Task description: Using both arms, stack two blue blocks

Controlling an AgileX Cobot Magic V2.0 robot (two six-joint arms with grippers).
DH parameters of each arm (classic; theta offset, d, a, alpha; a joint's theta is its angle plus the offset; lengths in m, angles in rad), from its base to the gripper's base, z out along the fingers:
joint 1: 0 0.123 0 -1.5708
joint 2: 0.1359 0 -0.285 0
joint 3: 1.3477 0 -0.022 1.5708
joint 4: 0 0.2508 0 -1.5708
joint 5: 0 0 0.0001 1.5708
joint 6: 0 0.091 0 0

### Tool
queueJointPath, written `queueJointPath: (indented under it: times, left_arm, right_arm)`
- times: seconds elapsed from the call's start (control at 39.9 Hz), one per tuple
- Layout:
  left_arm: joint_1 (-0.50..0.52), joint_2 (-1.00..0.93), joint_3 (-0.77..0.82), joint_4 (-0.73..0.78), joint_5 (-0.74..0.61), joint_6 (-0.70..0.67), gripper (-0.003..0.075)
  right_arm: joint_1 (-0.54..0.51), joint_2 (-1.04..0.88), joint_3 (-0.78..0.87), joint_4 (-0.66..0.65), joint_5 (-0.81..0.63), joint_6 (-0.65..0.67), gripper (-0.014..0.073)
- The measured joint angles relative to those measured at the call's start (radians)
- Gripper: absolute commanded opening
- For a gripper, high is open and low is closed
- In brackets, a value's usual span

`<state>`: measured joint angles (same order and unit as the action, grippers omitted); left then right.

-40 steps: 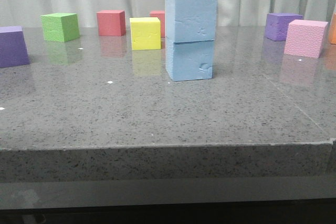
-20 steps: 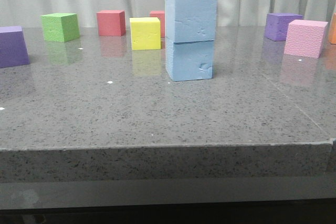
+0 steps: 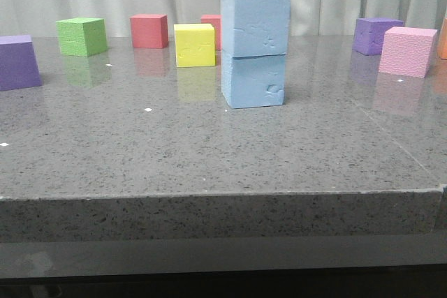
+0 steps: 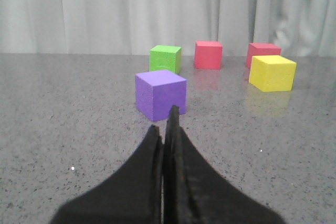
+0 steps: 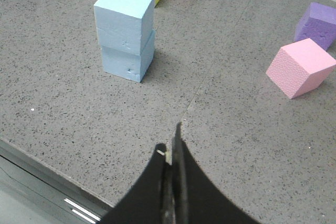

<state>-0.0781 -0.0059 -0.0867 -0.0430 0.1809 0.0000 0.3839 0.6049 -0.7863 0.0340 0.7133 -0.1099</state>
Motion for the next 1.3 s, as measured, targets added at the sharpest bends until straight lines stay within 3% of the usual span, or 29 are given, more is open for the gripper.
queueJointPath:
  times: [0.33, 1.3]
  left_arm:
    - [0.002, 0.0, 0.092, 0.043, -0.105, -0.047, -0.0019]
    - [0.002, 0.0, 0.092, 0.043, -0.113, -0.049, -0.0019]
  right_arm:
    - [0.0, 0.0, 0.0, 0.0, 0.0, 0.002, -0.0067]
    - [0.0, 0.0, 0.0, 0.0, 0.0, 0.0, -0.0067]
